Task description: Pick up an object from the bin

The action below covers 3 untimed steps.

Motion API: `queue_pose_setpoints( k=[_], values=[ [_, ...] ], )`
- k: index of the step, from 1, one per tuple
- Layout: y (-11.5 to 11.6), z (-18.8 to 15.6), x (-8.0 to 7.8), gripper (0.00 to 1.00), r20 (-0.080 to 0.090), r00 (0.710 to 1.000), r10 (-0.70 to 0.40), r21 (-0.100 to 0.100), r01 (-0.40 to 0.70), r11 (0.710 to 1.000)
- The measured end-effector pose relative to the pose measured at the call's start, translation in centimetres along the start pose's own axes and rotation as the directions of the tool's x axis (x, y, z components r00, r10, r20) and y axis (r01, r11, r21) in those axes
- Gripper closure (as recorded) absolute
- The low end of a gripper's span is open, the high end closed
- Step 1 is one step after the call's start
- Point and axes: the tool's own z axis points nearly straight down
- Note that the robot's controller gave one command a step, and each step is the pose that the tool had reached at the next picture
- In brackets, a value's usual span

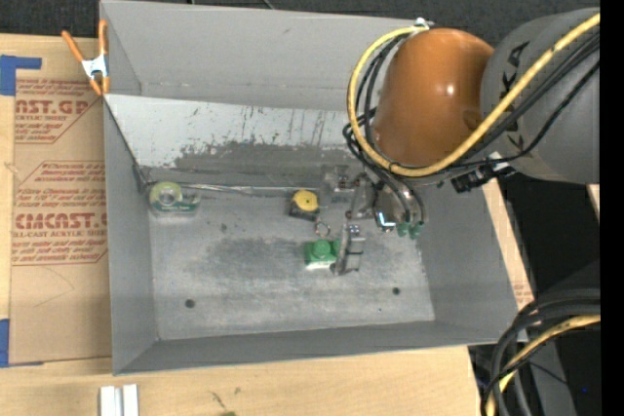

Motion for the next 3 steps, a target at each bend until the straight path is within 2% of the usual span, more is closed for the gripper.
queue_pose_setpoints(
  k=[1, 2, 3],
  values=[
    [-4.5, 10.5, -1.9, 0.0, 0.001, 0.998, -0.069, 0.002, 0.069, 0.998],
    [-5.6, 14.6, -1.8, 0.0, 0.003, 1.0, 0.001, -0.001, -0.001, 1.0],
    [-5.5, 14.3, -1.9, 1.0, 0.005, 1.0, 0.0, -0.001, 0.0, 1.0]
  ],
)
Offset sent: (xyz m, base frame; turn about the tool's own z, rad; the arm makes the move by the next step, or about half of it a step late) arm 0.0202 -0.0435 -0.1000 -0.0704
